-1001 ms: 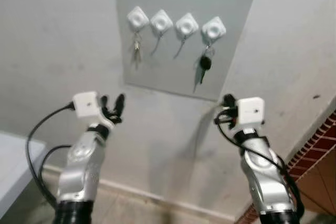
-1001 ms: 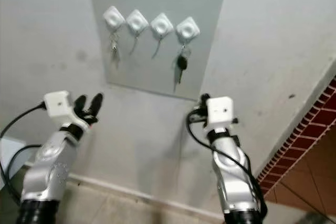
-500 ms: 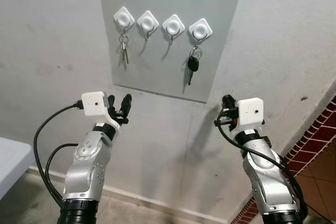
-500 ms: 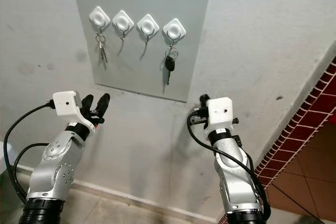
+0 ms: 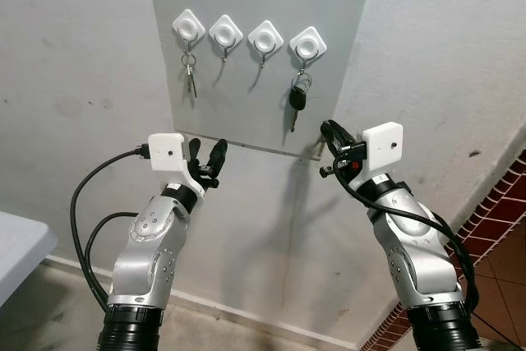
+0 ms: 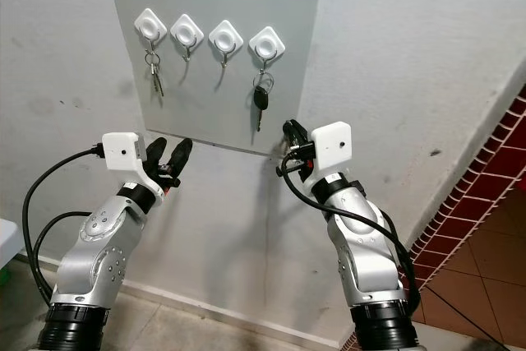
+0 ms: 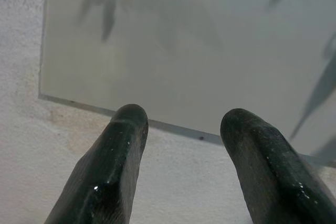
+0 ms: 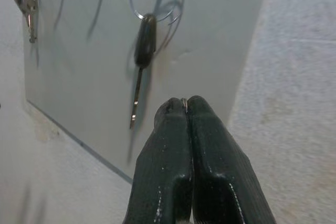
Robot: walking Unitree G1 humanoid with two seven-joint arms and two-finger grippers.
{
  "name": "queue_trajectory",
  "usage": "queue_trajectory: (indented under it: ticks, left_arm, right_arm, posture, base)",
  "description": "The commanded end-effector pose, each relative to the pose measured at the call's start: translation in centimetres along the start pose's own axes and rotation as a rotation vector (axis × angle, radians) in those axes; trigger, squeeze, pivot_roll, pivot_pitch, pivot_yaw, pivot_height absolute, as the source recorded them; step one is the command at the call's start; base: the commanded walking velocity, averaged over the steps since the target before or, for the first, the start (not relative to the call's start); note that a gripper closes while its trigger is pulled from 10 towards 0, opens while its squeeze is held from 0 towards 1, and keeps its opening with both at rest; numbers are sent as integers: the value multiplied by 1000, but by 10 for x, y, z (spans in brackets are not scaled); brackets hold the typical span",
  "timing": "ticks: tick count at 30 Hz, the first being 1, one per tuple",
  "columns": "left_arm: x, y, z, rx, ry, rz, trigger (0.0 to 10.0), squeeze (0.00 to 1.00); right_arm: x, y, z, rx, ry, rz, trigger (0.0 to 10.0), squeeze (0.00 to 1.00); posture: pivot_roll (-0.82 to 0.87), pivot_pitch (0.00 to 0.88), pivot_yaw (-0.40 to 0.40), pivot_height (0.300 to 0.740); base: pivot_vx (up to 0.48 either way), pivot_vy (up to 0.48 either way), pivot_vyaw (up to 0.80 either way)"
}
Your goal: Hang keys on a hook
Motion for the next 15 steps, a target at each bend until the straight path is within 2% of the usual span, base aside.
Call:
queue_trajectory:
  ticks: [1, 15]
  left_arm:
    - [5, -2, -1, -3, -8, -5, 10000, 0]
    - [6, 1, 0, 3, 3, 1, 10000, 0]
  right_arm:
    - [5, -1, -1, 9, -14, 1, 10000, 0]
    - [1, 1, 3, -3, -3, -18, 10000, 0]
  posture:
    - [200, 0, -23, 736]
    - [198, 0, -9, 736]
  base:
    - [0, 270, 0]
    - [0, 346, 0]
Point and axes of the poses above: a point about 5 cm out from each wrist's last joint towards the gripper, its own z axis pointing back from the gripper into the wrist, its own x axis along the axis of the wrist's last joint, y = z × x, the point moved 5 cm from there along -z, pointing out of the wrist towards the gripper, and after that the axes turned 1 degree about z, right-handed, at the moved point
